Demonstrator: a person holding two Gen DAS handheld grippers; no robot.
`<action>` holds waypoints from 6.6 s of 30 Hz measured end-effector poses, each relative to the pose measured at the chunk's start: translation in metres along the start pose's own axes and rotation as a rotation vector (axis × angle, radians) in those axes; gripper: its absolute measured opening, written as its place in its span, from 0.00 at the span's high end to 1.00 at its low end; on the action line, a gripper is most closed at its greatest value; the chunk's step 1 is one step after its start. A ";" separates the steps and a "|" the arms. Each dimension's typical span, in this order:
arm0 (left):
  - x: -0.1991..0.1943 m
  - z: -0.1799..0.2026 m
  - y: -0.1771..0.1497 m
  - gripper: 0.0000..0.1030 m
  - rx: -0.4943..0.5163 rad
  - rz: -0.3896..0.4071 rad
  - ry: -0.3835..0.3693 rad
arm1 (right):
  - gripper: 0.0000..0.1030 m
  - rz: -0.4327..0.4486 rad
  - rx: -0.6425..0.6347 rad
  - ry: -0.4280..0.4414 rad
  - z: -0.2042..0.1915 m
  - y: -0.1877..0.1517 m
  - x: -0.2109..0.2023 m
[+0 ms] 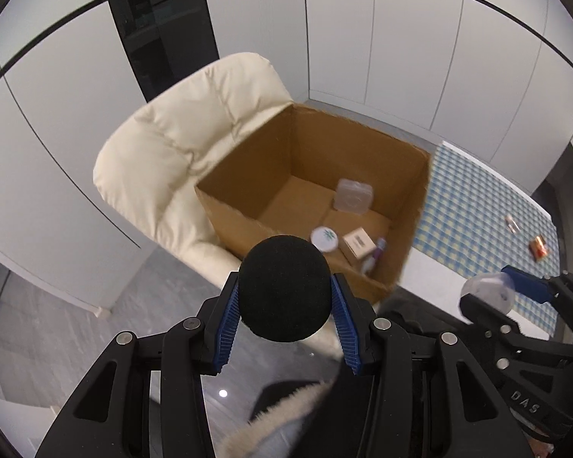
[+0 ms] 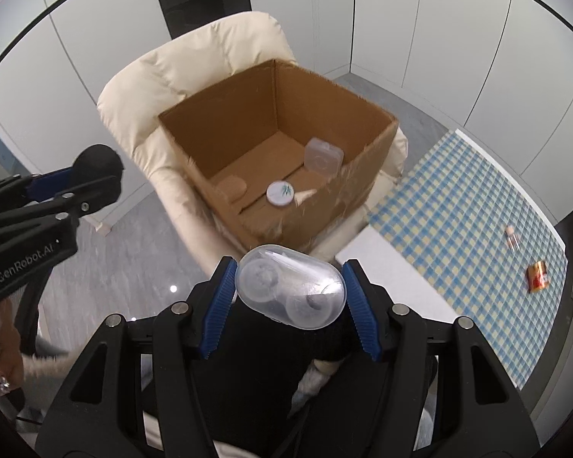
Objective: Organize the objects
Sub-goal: 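Carry the clear case and black puff over the box with both tools, then open the right tool over the box while the left tool releases the black puff, then withdraw both open tools up out of the box, then move both open tools toward the bottle and tin on the cloth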
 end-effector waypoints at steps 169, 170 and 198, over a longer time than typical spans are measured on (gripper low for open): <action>-0.062 -0.027 -0.103 0.18 -0.060 -0.117 -0.138 | 0.07 0.015 0.274 -0.210 -0.020 -0.082 -0.095; -0.062 -0.026 -0.103 0.18 -0.059 -0.118 -0.141 | 0.07 0.015 0.278 -0.211 -0.019 -0.082 -0.095; -0.072 0.119 -0.063 0.18 0.217 -0.049 -0.268 | 0.07 0.077 0.493 -0.361 0.067 -0.115 -0.129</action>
Point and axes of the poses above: each gripper's, at about its wrist camera, not at the fingertips, and x roughly the way its jaws point, z to its right, y to its top, the point moved 5 cm from there along x, roughly the way its jaws point, and after that the axes turned 6 degrees about z, right-handed, at the moved point
